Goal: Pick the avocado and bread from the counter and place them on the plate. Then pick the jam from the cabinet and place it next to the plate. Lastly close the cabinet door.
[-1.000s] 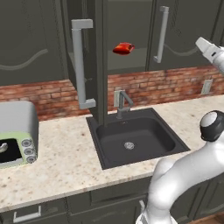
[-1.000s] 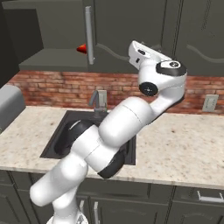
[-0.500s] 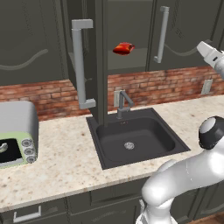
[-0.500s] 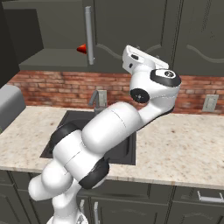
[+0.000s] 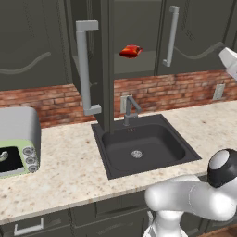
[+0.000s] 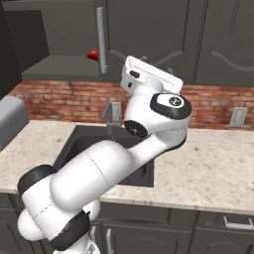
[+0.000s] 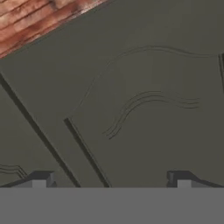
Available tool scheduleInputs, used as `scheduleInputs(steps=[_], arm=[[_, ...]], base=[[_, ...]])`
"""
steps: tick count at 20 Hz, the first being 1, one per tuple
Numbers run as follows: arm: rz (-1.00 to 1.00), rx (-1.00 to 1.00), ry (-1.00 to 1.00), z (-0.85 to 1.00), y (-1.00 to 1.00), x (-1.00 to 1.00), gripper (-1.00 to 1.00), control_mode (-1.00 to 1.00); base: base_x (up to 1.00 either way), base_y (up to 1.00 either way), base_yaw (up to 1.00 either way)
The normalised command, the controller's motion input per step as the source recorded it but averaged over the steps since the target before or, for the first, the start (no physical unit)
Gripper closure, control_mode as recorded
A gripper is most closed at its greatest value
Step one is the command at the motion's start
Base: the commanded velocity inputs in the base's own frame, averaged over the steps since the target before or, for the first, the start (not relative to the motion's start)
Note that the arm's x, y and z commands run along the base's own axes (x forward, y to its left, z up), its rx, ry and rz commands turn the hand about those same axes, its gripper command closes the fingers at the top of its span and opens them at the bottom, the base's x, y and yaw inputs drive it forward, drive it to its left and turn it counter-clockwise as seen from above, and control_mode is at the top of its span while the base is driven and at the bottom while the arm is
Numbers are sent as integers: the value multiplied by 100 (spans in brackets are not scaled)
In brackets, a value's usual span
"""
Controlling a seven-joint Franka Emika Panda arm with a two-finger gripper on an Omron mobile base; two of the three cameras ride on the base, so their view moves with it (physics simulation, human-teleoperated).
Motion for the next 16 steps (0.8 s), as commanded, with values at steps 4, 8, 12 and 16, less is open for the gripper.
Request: scheduleInputs(steps=[4,8,12,16], arm=[[0,-8,-8,27,22,-100,-100,-100],[-21,-1,-20,8,7,-100,-100,-100],[-40,0,-33,0,18,-100,-100,-100],[-39,0,-30,0,52,-95,-100,-100]], base=[[0,0,0],[0,0,0],[0,0,0],[0,0,0]])
